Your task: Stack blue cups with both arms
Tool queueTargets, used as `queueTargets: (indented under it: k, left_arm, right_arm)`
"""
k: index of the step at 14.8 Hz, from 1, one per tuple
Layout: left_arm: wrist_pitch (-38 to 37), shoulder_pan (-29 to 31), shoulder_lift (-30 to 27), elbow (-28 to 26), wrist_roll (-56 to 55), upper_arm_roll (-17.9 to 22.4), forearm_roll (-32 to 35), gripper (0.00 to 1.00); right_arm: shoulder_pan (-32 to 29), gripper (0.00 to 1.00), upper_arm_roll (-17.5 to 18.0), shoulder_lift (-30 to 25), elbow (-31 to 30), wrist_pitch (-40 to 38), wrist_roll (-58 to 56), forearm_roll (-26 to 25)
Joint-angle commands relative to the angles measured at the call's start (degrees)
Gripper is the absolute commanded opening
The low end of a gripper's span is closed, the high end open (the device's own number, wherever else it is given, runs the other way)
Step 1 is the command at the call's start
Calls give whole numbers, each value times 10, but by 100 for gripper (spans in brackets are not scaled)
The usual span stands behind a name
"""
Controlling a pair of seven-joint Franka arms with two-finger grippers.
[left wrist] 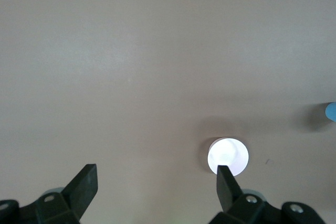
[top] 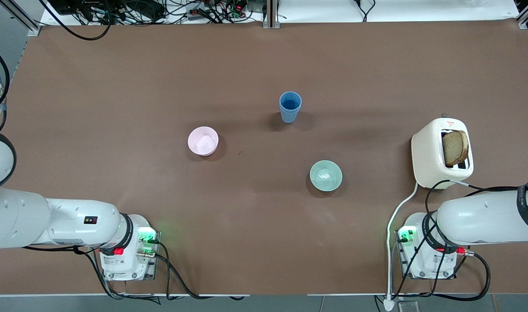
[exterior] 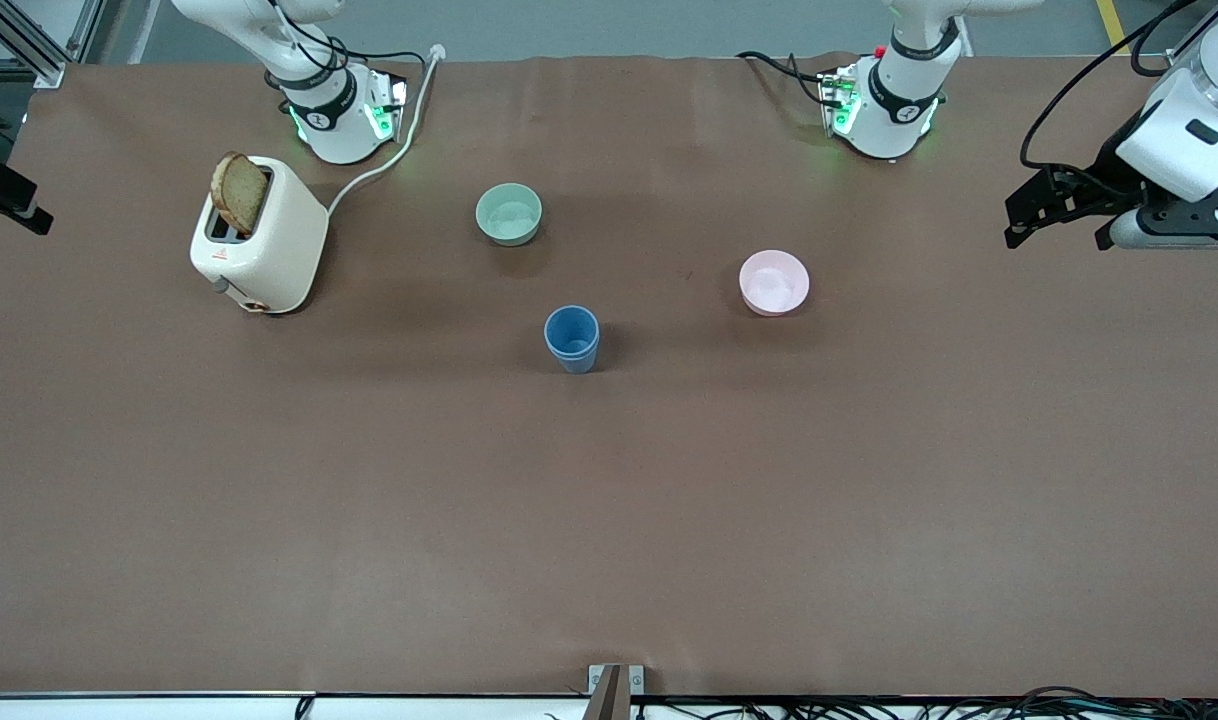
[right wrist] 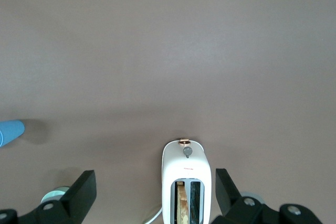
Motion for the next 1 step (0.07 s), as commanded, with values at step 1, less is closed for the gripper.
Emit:
queueTargets:
  k: [1]
  left_arm:
    - [-6,2,7,15,5,-2,3,100]
  right_arm:
    - [-20,100,14,-15,-24,20,-3,-10]
